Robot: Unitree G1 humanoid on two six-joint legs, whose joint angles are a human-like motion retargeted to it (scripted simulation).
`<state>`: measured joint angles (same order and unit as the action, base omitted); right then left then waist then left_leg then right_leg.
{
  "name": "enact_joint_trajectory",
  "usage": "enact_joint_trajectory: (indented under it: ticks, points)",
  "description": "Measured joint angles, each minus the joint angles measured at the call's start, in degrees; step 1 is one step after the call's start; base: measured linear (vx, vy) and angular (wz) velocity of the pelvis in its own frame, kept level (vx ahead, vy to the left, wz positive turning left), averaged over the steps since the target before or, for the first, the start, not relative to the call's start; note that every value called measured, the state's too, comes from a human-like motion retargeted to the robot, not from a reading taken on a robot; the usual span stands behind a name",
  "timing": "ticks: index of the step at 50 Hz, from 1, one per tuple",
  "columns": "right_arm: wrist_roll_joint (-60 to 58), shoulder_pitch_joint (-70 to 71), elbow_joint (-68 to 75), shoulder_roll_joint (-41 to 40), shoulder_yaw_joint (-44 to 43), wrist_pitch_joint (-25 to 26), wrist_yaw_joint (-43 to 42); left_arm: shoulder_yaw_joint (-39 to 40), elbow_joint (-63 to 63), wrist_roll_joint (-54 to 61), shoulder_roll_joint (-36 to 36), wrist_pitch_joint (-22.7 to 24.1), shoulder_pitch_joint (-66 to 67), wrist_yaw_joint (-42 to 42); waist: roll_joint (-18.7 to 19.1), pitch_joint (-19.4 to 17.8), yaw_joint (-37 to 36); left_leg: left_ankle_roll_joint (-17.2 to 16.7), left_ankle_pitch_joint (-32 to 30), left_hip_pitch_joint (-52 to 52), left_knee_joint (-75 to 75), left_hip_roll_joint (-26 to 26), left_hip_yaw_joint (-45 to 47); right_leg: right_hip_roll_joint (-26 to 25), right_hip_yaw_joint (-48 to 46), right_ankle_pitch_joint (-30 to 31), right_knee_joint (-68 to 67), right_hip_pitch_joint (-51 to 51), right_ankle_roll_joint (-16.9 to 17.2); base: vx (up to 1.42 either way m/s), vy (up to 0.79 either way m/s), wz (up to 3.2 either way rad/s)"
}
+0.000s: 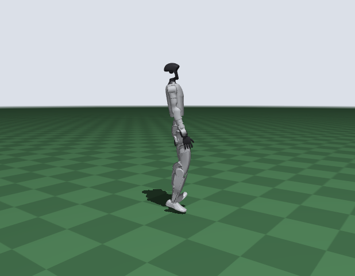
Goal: In place motions
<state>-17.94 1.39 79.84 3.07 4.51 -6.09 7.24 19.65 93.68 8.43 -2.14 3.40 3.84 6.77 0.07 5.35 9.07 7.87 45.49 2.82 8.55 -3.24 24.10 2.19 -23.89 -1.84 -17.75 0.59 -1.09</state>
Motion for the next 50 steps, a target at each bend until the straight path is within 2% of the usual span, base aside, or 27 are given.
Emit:
enact_joint_trajectory:
  ticks: [2,3,4,6,7,8,10,12,14,17,21,23,26,27,28,30,32,33,35,38,40,45,47,50]
  points:
    - [-1.91,-1.93,2.06,2.17,-2.91,1.27,-0.89,-1.87,-2.57,0.03,0.44,-0.2,-6.55,-1.61,3.43,-0.31,2.27,-0.42,-2.82,-1.71,-4.43,3.23,-1.56,1.62,-1.94,10.62,-14.4,9.86,0.42,-0.6,0.21,0.58]
    - [-1.9,-2.26,3.72,3.55,-4.9,2.18,-1.85,-2.65,-5.52,-0.57,0.33,-0.36,-11.71,-4.83,3.17,-2.75,3.86,-0.64,-3.49,-3.09,-4.38,3.64,-2.75,3.34,1.68,17.81,-26.66,18.57,-0.31,-0.81,0.26,0.59]
    - [-1.42,-2.48,5.18,4.86,-6.47,2.55,-2.83,-3.55,-8.71,-0.66,0.38,-0.43,-15.02,-7.46,3.0,-5.2,5.31,-0.04,-3.84,-3.57,-4.14,3.35,-3.97,5.41,3.12,18.12,-35.8,24.02,-1.3,-0.72,0.32,0.7]
    - [0.73,-3.71,8.5,7.69,-9.45,2.91,-4.51,-6.7,-15.53,0.39,0.44,-0.06,-20.22,-12.2,3.3,-9.98,7.84,1.79,-4.47,-2.94,-4.05,2.43,-6.43,9.66,3.13,12.72,-50.03,31.2,-4.11,-0.47,0.33,0.73]
    - [2.28,-4.75,10.67,9.12,-10.69,3.55,-4.81,-8.27,-18.72,0.73,0.05,0.33,-23.31,-14.13,3.84,-12.15,9.03,2.3,-4.95,-2.73,-4.02,2.74,-7.51,10.48,3.39,10.98,-55.94,34.87,-4.92,-0.44,0.2,0.68]
    - [4.1,-5.73,13.25,10.31,-11.19,4.95,-4.32,-8.58,-21.26,-0.07,-1.01,0.73,-27.0,-15.06,4.65,-13.97,10.29,2.2,-5.54,-3.43,-3.46,4.19,-8.24,8.97,4.85,10.33,-60.32,39.14,-3.95,-0.39,0.11,0.7]
    - [5.68,-7.51,16.95,11.84,-11.35,7.51,-4.15,-5.91,-23.96,-3.97,-0.94,1.39,-30.31,-12.99,6.12,-14.5,13.59,1.82,-6.02,-4.73,-3.02,5.72,-10.63,6.42,5.94,9.15,-64.44,44.95,-1.91,-0.18,0.02,0.71]
    - [6.77,-12.63,17.57,13.37,-13.25,9.56,-7.49,-6.84,-25.22,-4.01,0.4,2.85,-32.04,-5.83,7.69,-12.56,13.66,1.08,-6.66,-5.86,-3.19,6.72,-10.81,4.27,6.67,7.46,-67.16,50.37,-0.55,0.14,-0.02,0.15]
    - [8.68,-16.21,17.57,13.54,-15.54,8.82,-9.55,-9.71,-25.63,-2.25,0.91,4.58,-32.19,-3.28,7.86,-10.78,12.39,0.69,-6.82,-6.23,-3.44,6.5,-10.78,6.09,5.19,6.03,-67.46,51.18,-1.61,0.18,-0.05,0.02]
    - [10.12,-17.91,17.57,12.54,-17.35,7.92,-8.87,-11.11,-25.29,-2.93,0.53,4.9,-30.85,-5.51,6.45,-10.08,10.87,0.19,-6.91,-5.22,-3.99,5.82,-9.78,7.23,4.24,5.26,-63.6,46.86,-1.25,0.05,-0.07,-0.22]
    - [10.22,-16.29,16.84,11.1,-15.89,7.41,-7.26,-10.11,-21.38,-5.71,0.29,3.16,-26.05,-8.58,5.65,-8.63,8.12,-0.7,-6.53,-3.22,-5.32,5.46,-6.22,3.61,4.93,6.43,-51.26,35.52,0.83,0.09,-0.07,-0.64]
    - [10.11,-13.95,16.35,10.36,-13.68,7.16,-6.94,-9.4,-17.56,-6.12,0.16,2.63,-22.84,-8.5,4.98,-7.56,6.43,-1.03,-5.62,-2.11,-5.49,4.81,-3.82,0.65,6.86,7.66,-41.95,28.22,1.98,0.19,-0.06,-0.87]
    - [9.71,-9.87,14.71,8.14,-10.13,6.43,-6.81,-8.09,-10.66,-6.69,1.66,0.92,-15.6,-7.47,4.71,-5.17,4.07,-1.11,-3.32,-2.08,-3.07,4.07,-1.56,-2.88,9.04,9.62,-20.82,13.96,4.07,0.31,-0.04,-0.46]
    - [9.98,-8.36,13.97,7.2,-8.72,6.11,-6.78,-7.63,-8.53,-6.92,2.03,0.25,-12.87,-7.53,4.22,-4.75,3.4,-1.03,-2.9,-2.4,-0.98,3.68,-1.01,-3.16,9.22,7.07,-13.89,9.22,5.0,0.39,-0.07,-0.11]
    - [10.54,-6.12,12.91,5.87,-6.75,5.74,-6.65,-6.83,-5.95,-7.24,2.12,-0.62,-9.27,-7.93,3.0,-4.6,2.61,-0.96,-2.84,-3.09,2.89,3.09,-0.11,-3.06,9.43,-1.47,-6.47,3.73,6.13,0.39,-0.07,-0.09]
    - [11.25,-1.55,10.45,3.21,-2.93,5.38,-5.67,-4.69,-2.11,-7.78,1.5,-1.84,-3.06,-8.93,-0.58,-3.51,1.48,0.16,-8.54,-9.25,17.63,2.72,2.81,1.54,1.11,-8.13,3.55,-1.97,2.31,0.26,-0.08,-0.08]
    - [11.59,4.7,6.05,0.78,-0.34,5.69,-2.94,-1.39,1.17,-8.75,-0.17,-3.15,0.51,-10.15,-2.87,-2.26,-1.21,1.15,-19.67,-23.71,39.29,8.41,5.91,3.33,5.03,-5.64,5.56,1.61,3.04,-0.13,-0.01,-0.39]
    - [11.43,7.73,2.87,-0.32,0.48,5.6,-1.34,0.28,2.65,-8.7,-0.78,-3.72,1.84,-10.1,-3.18,-3.74,-3.49,2.74,-22.92,-30.3,46.53,9.45,3.76,2.42,9.29,-5.02,4.63,3.2,3.47,-0.29,0.02,-0.67]
    - [11.42,14.57,-3.75,-2.03,1.99,5.42,2.09,2.83,3.72,-6.87,-1.48,-4.63,4.44,-9.96,-3.18,-9.25,-5.3,4.4,-17.77,-40.11,62.08,12.86,1.46,2.18,9.44,-3.18,4.92,2.44,3.67,-0.32,0.02,-0.54]
    - [9.93,22.21,-11.64,-3.88,1.96,4.64,4.43,5.16,3.72,-4.7,-1.57,-6.48,7.96,-11.93,-5.19,-17.54,-9.78,6.69,-13.72,-47.69,76.14,19.95,4.04,2.23,11.26,-1.68,5.39,-0.55,1.67,-0.29,0.01,-0.98]
    - [9.9,26.41,-16.49,-5.7,1.61,2.96,4.33,7.68,3.72,-5.46,-1.52,-7.6,11.09,-11.5,-6.96,-20.74,-13.37,7.13,-10.27,-56.03,84.52,21.69,2.34,2.49,14.27,-1.89,5.32,-1.86,0.86,-0.11,-0.16,-1.15]
    - [11.35,29.74,-20.43,-6.28,3.16,1.27,3.63,10.55,3.72,-5.46,-1.86,-6.66,15.99,-11.27,-8.11,-21.46,-19.89,7.13,-7.79,-63.38,88.06,24.53,2.18,3.23,16.99,-1.19,5.76,-2.11,-0.27,0.1,-0.03,-0.85]
    - [8.94,29.58,-21.1,-6.42,3.15,1.85,4.53,10.82,3.72,-4.5,-1.47,-6.81,15.52,-11.92,-7.51,-21.49,-19.4,7.13,-7.95,-62.21,86.79,24.21,2.28,3.0,17.7,-1.03,5.83,-2.15,0.01,-0.04,0.12,0.21]
    - [7.11,26.65,-21.9,-6.19,3.97,2.55,4.0,10.48,3.71,-2.74,-0.67,-6.6,13.77,-12.82,-5.84,-19.0,-16.52,6.42,-10.16,-57.29,81.03,21.13,2.17,3.16,16.36,-0.46,7.08,-1.66,0.91,0.0,0.24,0.75]
